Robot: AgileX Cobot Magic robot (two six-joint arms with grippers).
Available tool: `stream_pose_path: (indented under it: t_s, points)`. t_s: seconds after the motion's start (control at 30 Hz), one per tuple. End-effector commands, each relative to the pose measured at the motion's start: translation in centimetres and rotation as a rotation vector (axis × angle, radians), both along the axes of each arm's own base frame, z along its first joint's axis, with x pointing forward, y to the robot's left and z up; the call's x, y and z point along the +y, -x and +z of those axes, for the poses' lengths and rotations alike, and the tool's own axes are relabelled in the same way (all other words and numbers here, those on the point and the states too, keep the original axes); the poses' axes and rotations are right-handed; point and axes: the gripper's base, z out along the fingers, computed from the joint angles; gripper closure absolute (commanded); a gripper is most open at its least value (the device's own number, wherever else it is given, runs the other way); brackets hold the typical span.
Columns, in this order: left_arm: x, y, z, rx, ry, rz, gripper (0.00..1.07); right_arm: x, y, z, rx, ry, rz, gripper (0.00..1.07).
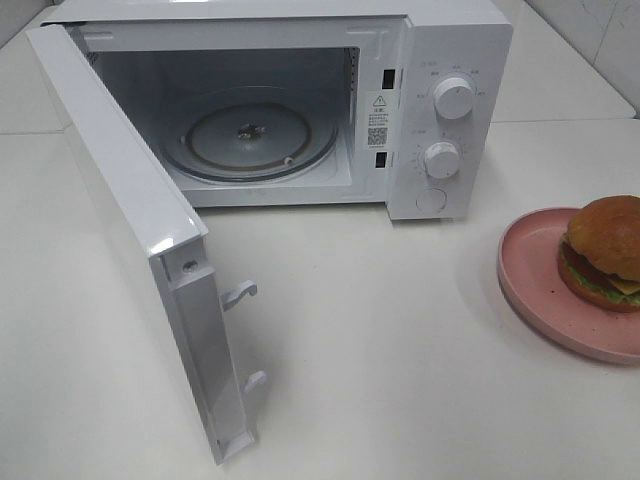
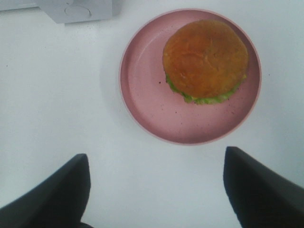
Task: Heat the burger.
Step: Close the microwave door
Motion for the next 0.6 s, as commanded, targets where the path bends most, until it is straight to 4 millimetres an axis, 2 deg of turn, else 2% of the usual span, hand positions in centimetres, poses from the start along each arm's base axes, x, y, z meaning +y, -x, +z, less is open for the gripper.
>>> stream_pose_path:
  t_s: [0.03, 0.07, 0.1, 0.17, 0.2, 0.23, 0.3, 0.33, 0.37, 0.43, 0.47, 0.6]
  points:
    - [0.0, 0.3, 0.0, -0.031, 0.011, -0.004, 1.06, -0.7, 3.2, -0.7, -0.02, 0.0, 0.0, 0.36]
    - [0.0, 0.3, 0.0, -0.031, 0.011, -0.004, 1.06, -0.7, 3.2, -0.7, -0.02, 0.0, 0.0, 0.36]
    - [0.0, 0.3, 0.0, -0.031, 0.011, -0.004, 1.06, -1.0, 4.7, -1.3, -0.033, 0.0, 0.003, 0.36]
    - [0.0, 0.3, 0.0, -0.031, 0.011, -0.004, 1.06, -1.1, 5.4, -1.6, -0.039, 0.003, 0.007, 0.36]
    - [0.0, 0.3, 0.0, -0.031, 0.011, -0.004, 1.06, -1.4, 6.8, -2.5, -0.048, 0.011, 0.019, 0.37]
    - [0.0, 0.3, 0.0, -0.031, 0.011, -0.004, 1.06, -1.4, 6.8, -2.5, -0.048, 0.011, 0.019, 0.37]
    - [0.0, 0.3, 0.0, -0.031, 0.011, -0.004, 1.06, -1.7, 8.5, -3.8, -0.058, 0.018, 0.041, 0.38]
    - [0.0, 0.3, 0.0, -0.031, 0.011, -0.004, 1.06, -1.7, 8.5, -3.8, -0.058, 0.018, 0.041, 0.38]
    - [0.0, 0.3, 0.0, -0.031, 0.011, -0.004, 1.06, -1.8, 9.7, -4.4, -0.081, 0.015, 0.062, 0.4]
    - [0.0, 0.3, 0.0, -0.031, 0.011, -0.004, 1.06, -1.8, 10.2, -4.6, -0.095, 0.015, 0.072, 0.41]
    - [0.0, 0.3, 0.0, -0.031, 0.011, -0.004, 1.06, -1.9, 11.3, -4.9, -0.139, 0.002, 0.087, 0.43]
    - [0.0, 0.2, 0.0, -0.03, 0.011, -0.004, 1.06, -1.9, 13.0, -5.9, -0.219, -0.035, 0.098, 0.45]
